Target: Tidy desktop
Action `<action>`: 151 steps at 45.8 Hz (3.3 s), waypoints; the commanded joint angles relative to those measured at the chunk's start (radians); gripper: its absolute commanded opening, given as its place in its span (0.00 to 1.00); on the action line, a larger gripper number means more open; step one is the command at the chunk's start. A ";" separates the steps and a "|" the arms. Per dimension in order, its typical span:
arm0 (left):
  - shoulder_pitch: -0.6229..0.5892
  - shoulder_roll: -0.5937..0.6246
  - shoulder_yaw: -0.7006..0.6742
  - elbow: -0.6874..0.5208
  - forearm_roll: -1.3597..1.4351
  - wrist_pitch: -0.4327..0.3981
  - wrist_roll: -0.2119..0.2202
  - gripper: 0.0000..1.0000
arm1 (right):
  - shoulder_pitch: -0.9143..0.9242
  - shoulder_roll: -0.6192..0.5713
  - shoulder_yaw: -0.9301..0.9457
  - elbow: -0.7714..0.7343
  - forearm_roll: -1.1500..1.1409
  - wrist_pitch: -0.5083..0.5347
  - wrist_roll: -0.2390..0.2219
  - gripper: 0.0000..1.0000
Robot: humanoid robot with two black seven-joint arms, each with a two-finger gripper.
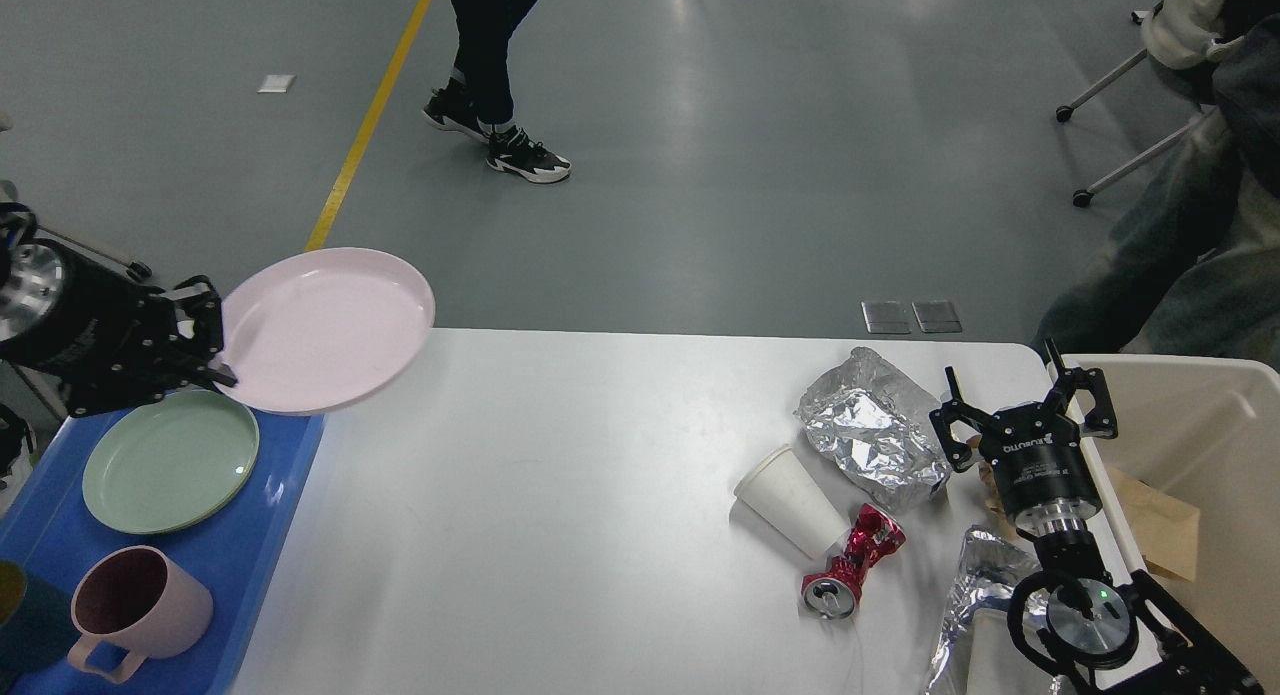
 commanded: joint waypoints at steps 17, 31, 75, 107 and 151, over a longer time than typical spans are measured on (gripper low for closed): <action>0.786 0.164 -0.536 0.713 0.006 0.034 0.204 0.00 | 0.000 0.000 0.000 0.000 0.001 0.000 0.000 1.00; 0.998 0.010 -0.644 0.859 0.075 0.244 0.190 0.00 | 0.000 0.000 0.000 0.000 0.001 0.000 0.000 1.00; 1.019 -0.034 -0.648 0.832 0.089 0.245 0.206 0.13 | 0.000 0.000 0.000 0.000 0.001 0.000 0.000 1.00; 0.837 0.035 -0.720 0.833 0.087 0.169 0.203 0.96 | 0.000 0.000 0.000 0.000 0.001 0.000 0.000 1.00; 1.610 -0.227 -2.741 0.580 0.195 0.069 -0.077 0.96 | 0.000 0.000 0.000 0.000 0.001 0.000 0.000 1.00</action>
